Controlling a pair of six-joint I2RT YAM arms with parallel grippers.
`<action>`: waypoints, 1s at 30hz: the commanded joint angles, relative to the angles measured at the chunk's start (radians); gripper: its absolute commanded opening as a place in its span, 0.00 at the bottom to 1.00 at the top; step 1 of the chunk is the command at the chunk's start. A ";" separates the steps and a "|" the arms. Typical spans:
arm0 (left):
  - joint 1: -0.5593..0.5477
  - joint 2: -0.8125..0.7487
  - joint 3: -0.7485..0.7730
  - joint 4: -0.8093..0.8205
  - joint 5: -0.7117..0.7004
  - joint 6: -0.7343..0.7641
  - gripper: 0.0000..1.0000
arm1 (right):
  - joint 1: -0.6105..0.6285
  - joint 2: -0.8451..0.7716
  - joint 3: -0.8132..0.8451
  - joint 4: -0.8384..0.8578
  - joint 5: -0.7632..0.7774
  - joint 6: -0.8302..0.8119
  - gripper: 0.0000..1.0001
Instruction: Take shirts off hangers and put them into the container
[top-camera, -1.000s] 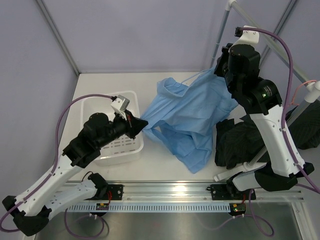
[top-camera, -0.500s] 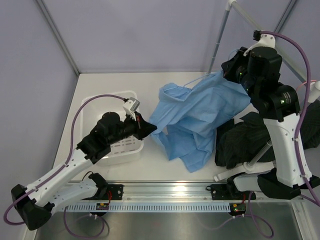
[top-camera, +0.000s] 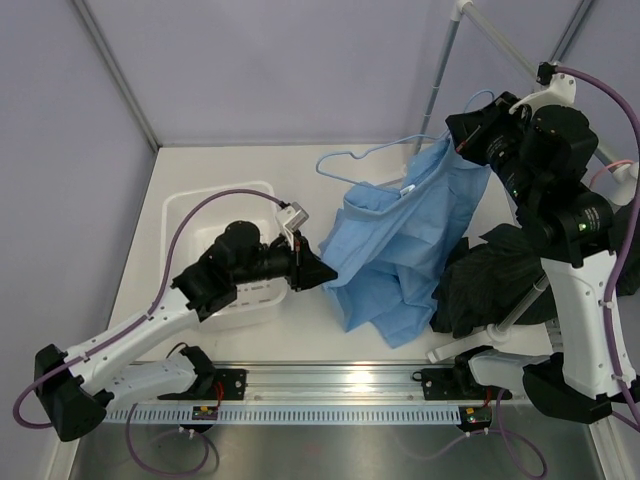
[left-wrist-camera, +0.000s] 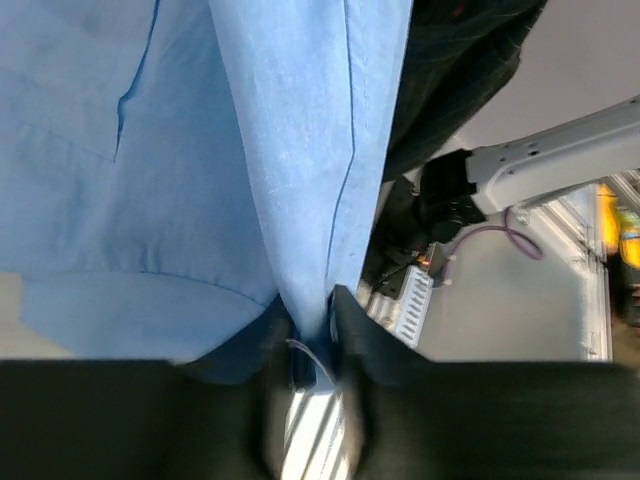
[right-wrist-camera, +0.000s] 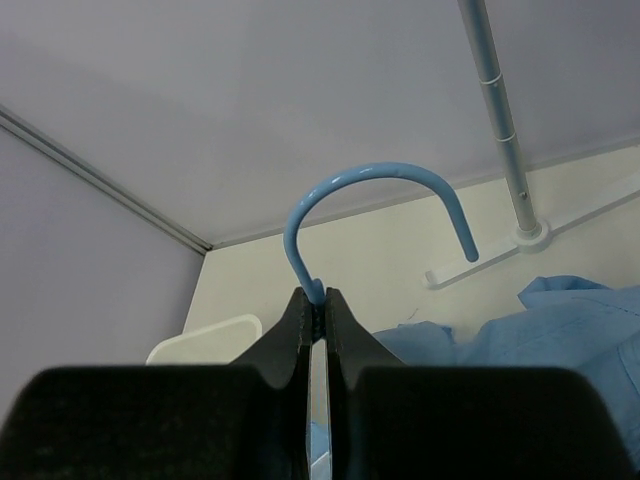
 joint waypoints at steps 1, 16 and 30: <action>-0.022 -0.025 0.133 -0.148 -0.178 0.065 0.33 | -0.011 0.007 -0.011 0.096 -0.038 -0.073 0.00; -0.025 -0.082 0.494 -0.458 -0.347 0.403 0.80 | -0.006 0.018 -0.063 -0.009 -0.217 -0.277 0.00; -0.025 0.048 0.566 -0.366 -0.194 0.382 0.80 | 0.167 0.056 -0.058 -0.026 -0.109 -0.328 0.00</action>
